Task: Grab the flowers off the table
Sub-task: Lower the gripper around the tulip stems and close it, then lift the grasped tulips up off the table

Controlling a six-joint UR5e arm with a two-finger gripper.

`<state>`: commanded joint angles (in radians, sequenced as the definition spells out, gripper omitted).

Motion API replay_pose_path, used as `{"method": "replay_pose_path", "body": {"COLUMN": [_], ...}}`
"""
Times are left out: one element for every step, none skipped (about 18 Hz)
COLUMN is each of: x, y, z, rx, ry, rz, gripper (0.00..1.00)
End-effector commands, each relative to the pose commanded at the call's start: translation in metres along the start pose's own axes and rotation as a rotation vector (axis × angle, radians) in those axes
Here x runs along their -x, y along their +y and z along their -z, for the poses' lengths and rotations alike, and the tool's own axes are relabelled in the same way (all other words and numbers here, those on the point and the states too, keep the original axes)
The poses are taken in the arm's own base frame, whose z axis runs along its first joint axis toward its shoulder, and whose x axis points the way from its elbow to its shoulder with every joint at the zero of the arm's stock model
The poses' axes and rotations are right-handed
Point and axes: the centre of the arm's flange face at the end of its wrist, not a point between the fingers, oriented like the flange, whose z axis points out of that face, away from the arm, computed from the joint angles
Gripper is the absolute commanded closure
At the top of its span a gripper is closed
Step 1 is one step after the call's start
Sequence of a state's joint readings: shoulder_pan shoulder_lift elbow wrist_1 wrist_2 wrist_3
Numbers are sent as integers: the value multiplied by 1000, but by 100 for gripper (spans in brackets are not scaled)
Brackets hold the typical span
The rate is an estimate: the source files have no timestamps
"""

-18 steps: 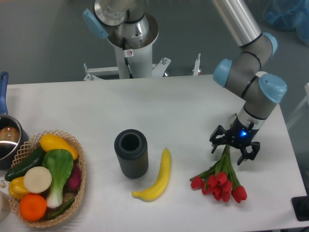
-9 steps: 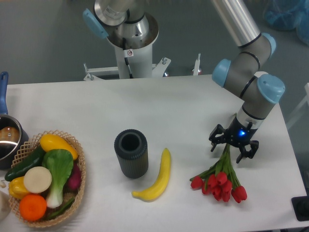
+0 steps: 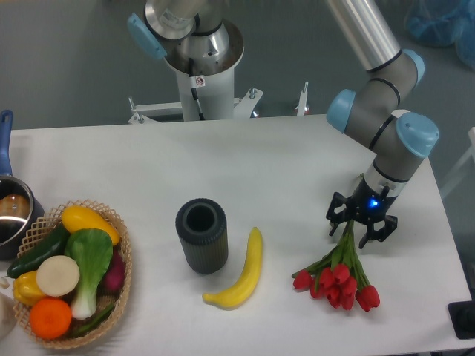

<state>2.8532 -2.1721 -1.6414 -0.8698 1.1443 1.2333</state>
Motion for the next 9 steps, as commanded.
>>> {"method": "replay_pose_path", "body": {"x": [0,1,1,1,0,-1,-1,-2,-3], "y": [0,0,0,0,0,1,2,3,4], "z": [0,1,1,2,2,1,1,0,1], "rx": [-2,-3,-3,-4,-4,-3,-5,-4,-4], "ry": [-1,-4,-5,-7,-7,-4,-4,-2,-2], "rz": [-1,0,-1,-2,-2,-1,2,4,5], "gripper": [45,49,52,54,57,60,63,63,63]}}
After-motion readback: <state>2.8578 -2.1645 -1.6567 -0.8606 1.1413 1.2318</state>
